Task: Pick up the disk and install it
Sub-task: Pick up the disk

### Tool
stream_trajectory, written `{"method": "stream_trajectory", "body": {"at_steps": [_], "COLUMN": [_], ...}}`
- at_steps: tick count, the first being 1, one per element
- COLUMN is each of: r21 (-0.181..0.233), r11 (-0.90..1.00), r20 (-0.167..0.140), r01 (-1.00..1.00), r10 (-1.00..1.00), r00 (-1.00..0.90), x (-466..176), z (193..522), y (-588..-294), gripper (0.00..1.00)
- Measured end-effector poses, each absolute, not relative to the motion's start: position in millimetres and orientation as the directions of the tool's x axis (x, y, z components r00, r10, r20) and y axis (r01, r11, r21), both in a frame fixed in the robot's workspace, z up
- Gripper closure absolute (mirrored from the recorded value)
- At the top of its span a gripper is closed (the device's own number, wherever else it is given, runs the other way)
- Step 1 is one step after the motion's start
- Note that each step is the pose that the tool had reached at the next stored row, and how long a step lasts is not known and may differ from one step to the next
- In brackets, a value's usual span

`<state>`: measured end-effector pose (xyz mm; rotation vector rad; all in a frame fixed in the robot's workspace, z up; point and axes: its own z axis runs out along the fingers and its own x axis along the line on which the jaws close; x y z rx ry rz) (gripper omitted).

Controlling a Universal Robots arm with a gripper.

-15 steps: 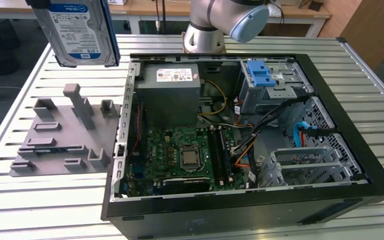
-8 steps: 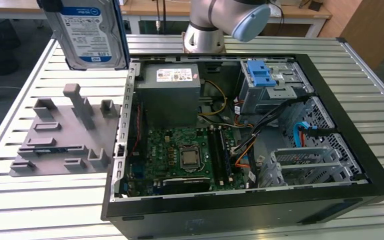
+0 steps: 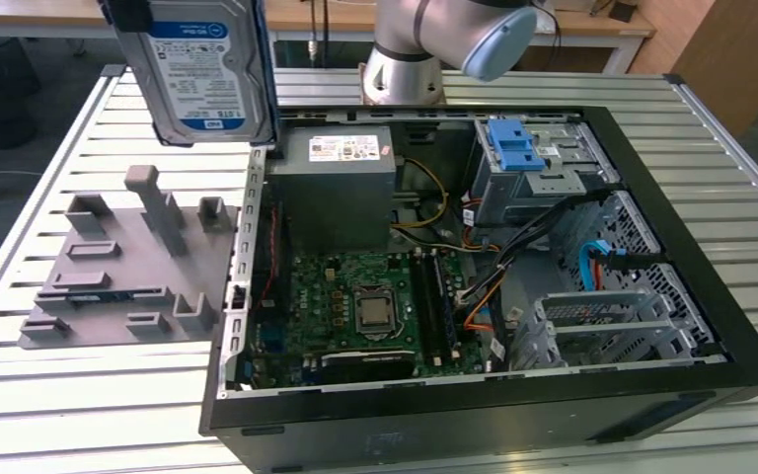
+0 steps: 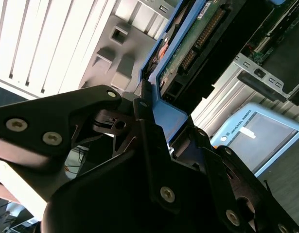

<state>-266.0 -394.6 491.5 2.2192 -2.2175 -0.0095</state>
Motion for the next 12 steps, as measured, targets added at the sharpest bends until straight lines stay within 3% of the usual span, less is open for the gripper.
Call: {"method": "stream_trajectory", "body": {"at_steps": [12], "r21": [0.007], "r11": [-0.001], "r20": [-0.001], "r01": [-1.0], "r10": [-1.0], "r00": [0.001], "x": [-229], "z": [492], "y": [-410], "gripper": [0.64]}}
